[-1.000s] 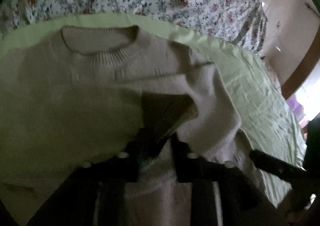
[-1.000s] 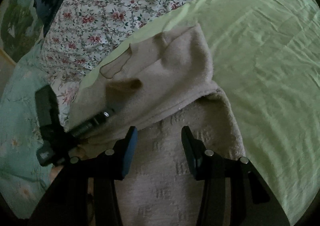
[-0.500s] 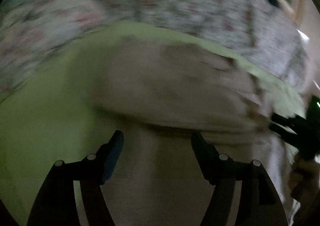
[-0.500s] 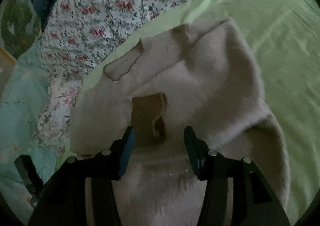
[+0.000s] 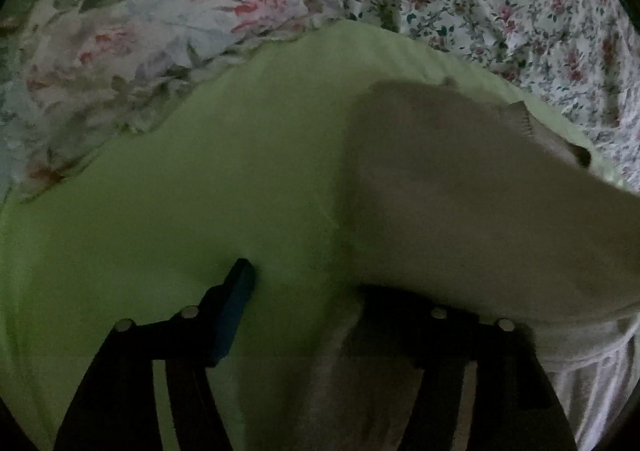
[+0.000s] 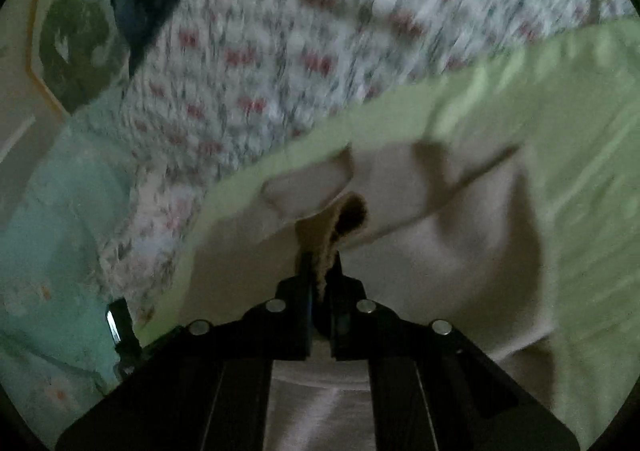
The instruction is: Fold small clothes
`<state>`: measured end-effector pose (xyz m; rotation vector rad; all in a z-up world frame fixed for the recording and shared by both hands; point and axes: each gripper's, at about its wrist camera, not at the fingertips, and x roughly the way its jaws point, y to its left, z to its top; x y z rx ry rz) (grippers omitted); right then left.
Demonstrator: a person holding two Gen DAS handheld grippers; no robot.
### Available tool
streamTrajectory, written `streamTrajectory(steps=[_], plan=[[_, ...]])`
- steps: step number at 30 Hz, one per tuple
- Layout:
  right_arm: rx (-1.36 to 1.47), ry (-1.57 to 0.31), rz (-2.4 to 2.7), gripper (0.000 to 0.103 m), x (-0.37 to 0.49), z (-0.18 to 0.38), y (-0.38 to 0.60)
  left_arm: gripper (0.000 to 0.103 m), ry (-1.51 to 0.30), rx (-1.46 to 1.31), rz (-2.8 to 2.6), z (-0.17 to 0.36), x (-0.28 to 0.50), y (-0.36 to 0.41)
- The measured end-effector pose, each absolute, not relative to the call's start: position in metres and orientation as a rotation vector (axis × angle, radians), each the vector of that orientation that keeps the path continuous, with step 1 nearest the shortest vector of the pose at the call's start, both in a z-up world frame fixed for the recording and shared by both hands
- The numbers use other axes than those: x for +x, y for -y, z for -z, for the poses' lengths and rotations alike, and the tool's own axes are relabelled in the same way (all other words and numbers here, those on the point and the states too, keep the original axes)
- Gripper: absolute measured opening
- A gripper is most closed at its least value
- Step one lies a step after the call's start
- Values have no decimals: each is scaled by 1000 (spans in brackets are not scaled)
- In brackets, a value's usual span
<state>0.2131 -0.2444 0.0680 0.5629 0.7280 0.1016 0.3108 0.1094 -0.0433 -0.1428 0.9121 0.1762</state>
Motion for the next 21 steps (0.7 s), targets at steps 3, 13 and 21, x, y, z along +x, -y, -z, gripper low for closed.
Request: streamTrajectory(steps=[3,13,21], plan=[[513,-761,-20,7,200,-61,268,63,-902,-150,-187,43,302,-107],[507,-1007,84,11,204,17,277,61,-882,-201,-203,47,286,-114],[437,-824,-80,67,216,-55,219,62,-841,-261,-190,53,277,-119]])
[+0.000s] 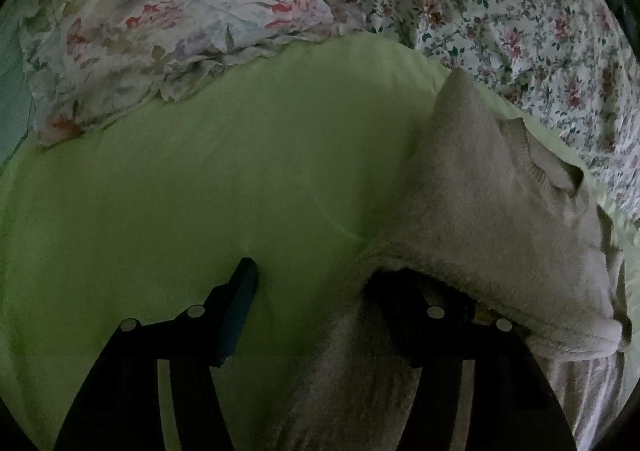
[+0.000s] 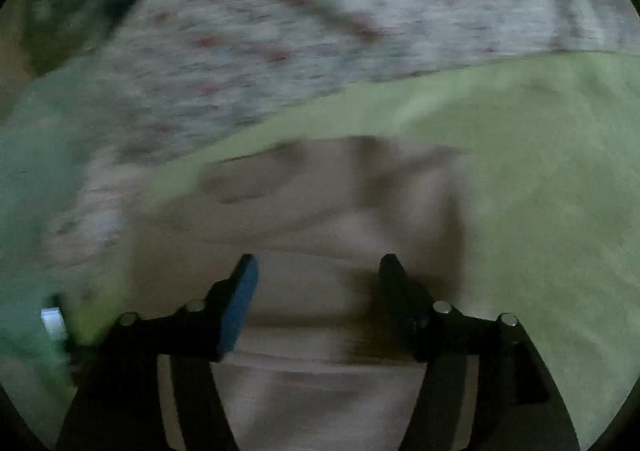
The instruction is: Fold small clothes
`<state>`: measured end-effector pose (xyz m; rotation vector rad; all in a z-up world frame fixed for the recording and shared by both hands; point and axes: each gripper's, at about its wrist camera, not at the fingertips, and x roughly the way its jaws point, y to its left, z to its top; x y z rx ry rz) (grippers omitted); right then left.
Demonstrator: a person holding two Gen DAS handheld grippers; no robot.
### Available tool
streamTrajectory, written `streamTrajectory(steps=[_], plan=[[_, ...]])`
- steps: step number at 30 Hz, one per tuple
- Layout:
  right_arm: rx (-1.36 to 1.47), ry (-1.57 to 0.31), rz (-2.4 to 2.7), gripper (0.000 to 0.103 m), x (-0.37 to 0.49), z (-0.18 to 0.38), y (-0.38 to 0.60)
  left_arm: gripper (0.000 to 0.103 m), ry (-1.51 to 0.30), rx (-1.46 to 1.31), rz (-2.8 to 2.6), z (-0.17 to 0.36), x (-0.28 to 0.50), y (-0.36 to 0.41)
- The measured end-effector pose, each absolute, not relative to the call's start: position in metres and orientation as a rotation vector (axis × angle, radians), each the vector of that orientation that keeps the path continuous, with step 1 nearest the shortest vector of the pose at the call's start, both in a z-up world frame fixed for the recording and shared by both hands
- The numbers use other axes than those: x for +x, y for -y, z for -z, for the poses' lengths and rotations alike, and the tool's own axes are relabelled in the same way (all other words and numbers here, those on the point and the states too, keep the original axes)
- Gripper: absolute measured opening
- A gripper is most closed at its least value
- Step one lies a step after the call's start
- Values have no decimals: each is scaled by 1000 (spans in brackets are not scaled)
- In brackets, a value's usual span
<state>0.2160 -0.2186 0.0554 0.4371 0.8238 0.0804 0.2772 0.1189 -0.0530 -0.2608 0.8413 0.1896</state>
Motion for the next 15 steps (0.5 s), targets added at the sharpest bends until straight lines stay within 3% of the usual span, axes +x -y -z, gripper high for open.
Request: streamTrajectory(steps=[6,9,15], plan=[[425,-918,-451,68,316,-38,115,62,-812,-304,-170,57,274,-124],[501,-1005,-596,89,371,-14,78,62,-799,-326,-157,58,273,-127],[405,-1288,-801,89,424,35,6,62,-763,-366,-133,59,271,-131]])
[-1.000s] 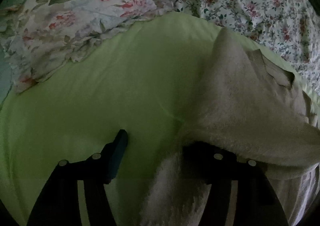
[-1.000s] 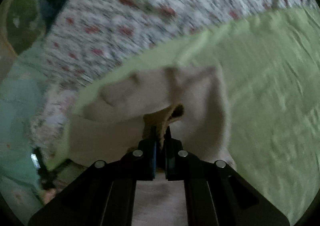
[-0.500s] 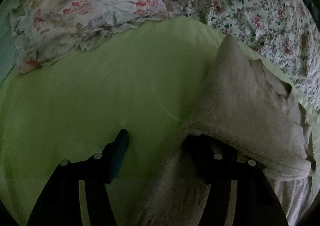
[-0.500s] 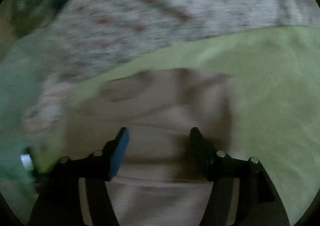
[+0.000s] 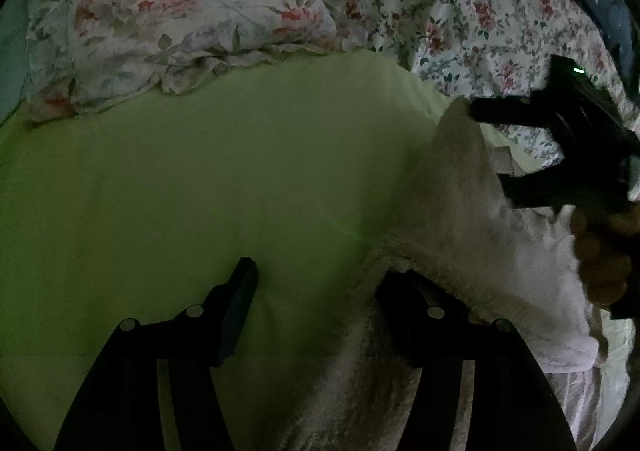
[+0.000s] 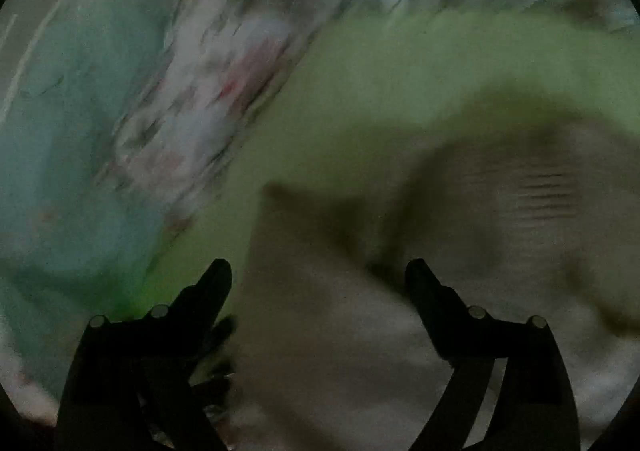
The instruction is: Fold small clothes
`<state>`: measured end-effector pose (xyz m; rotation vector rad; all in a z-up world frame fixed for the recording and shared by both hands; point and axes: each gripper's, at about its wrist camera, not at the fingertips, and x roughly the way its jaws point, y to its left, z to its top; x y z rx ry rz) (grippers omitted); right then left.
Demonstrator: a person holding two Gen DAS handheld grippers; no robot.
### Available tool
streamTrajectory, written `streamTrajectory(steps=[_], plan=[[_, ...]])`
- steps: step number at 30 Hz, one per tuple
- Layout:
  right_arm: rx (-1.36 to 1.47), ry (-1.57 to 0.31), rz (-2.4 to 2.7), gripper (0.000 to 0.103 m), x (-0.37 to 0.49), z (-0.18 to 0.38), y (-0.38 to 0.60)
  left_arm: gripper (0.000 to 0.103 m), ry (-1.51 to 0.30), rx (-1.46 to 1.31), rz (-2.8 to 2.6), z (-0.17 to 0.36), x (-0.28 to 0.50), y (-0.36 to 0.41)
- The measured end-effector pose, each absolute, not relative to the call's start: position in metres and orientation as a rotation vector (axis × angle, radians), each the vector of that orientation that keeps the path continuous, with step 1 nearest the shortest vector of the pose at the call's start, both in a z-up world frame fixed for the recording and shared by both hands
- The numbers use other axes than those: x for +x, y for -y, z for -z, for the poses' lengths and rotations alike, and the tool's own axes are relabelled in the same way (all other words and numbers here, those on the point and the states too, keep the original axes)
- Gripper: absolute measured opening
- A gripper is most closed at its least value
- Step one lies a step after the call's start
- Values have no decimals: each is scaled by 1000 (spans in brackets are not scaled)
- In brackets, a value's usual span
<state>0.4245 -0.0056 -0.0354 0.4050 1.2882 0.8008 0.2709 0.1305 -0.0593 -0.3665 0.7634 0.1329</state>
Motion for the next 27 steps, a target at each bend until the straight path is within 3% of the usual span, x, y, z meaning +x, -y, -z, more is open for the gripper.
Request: streamTrajectory(steps=[4,10,17,22,24,26,27], plan=[[436,-1297,-907,90,449,47,-34,62,-735,-374,-106,59,268,-130],[770,-1169,-896,90,477,59,-30,62,-728,-425,-50,59,268,-136],[601,-944,-617,90,423,5,56,64,-743,-469,21,54,253,-143],[502,-868,-375,88,342,-29,135,65,-759,-314,9,32,260,-124],[464,-842,-244,78,301,-36,167,65,-769,-208,-17,26,274,-111],[447,-855,-157,53,267,-32,193,65,-773,-167,-26,26,284,-106],[446,-900,-125,45,249,-22,206,65,-785,-152,-34,28,291,-104]])
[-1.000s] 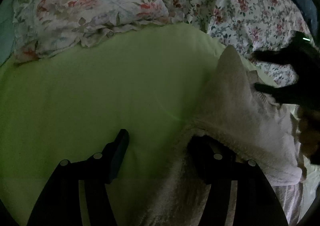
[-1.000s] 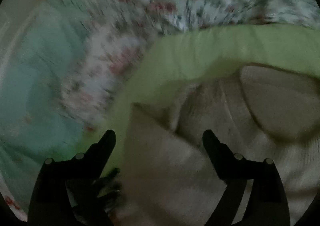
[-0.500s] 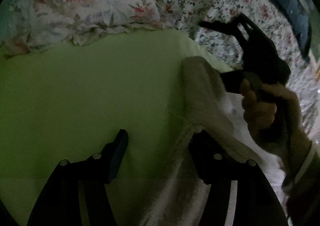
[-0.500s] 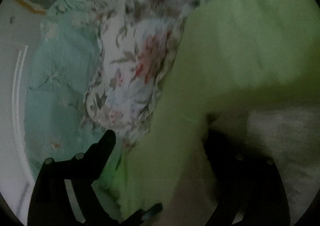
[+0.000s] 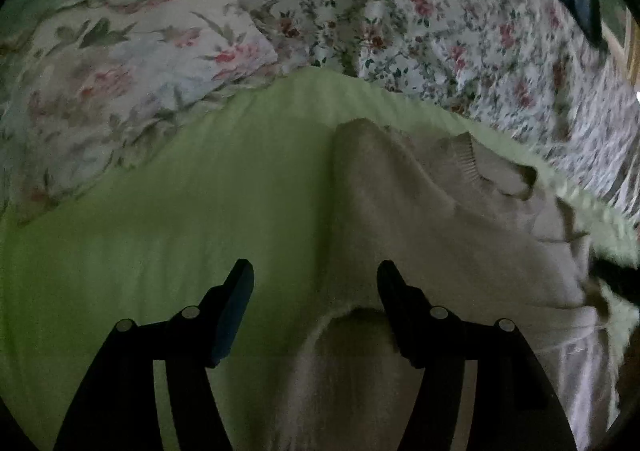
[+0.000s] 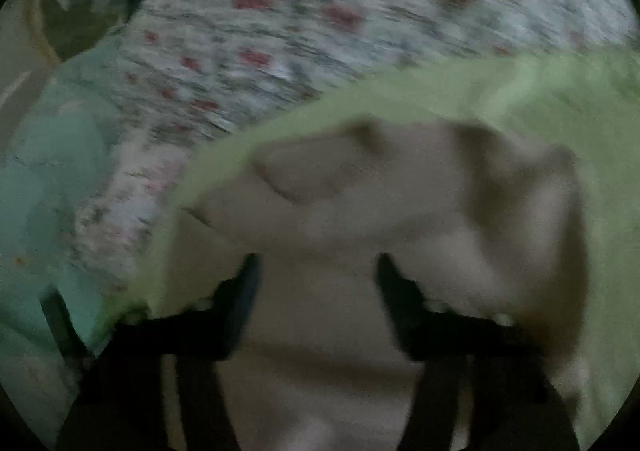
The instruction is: Fold small clothes
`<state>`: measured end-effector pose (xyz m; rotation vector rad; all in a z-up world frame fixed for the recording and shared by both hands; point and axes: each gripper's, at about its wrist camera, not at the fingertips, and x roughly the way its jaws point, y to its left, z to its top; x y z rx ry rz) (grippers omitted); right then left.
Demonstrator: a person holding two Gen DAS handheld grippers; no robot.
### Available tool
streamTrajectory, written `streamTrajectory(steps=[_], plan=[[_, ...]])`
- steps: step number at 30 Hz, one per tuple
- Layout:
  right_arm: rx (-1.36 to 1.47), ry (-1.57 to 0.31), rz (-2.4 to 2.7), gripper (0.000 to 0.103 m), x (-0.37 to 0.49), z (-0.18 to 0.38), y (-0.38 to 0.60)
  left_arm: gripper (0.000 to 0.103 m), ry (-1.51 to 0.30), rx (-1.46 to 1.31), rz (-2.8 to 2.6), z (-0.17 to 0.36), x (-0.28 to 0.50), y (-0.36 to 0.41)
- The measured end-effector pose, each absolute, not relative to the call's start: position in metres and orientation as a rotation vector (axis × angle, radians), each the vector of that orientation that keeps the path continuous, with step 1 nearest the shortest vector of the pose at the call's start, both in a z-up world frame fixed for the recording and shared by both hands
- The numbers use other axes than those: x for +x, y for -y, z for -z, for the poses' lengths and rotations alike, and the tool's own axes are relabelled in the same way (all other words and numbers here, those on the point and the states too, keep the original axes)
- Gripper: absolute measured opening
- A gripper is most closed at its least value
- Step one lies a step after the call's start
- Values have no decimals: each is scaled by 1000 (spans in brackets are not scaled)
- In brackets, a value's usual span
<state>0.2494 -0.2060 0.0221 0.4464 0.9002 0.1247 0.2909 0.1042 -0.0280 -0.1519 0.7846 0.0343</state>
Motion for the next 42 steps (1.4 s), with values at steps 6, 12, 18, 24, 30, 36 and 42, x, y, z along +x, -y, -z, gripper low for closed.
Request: streamTrajectory(steps=[6,12,18,24,30,36,42], plan=[[338,-1026,47,7,222,19,243,67,-930,-86,-89,53,317,-107],[438,-941,136,26,183,-16,285,68,-952,-98,-14,32,266,-113],[445,-900,65,49,102,-45,281,69,-984,-174,135,27,175,-123],[500,-889,14,50,11,-50,270,69,-1051,-210,231,35,90,-127],[555,-940,-78,53,-55,-35,266,71,-1110,-249,344,55,23,-117],[632,-1045,-168,54,-102,1,257,79,-1101,-258,438,61,-18,-100],[667,-1068,-284,55,-100,16,239,77,-1080,-335,513,63,-25,-105]])
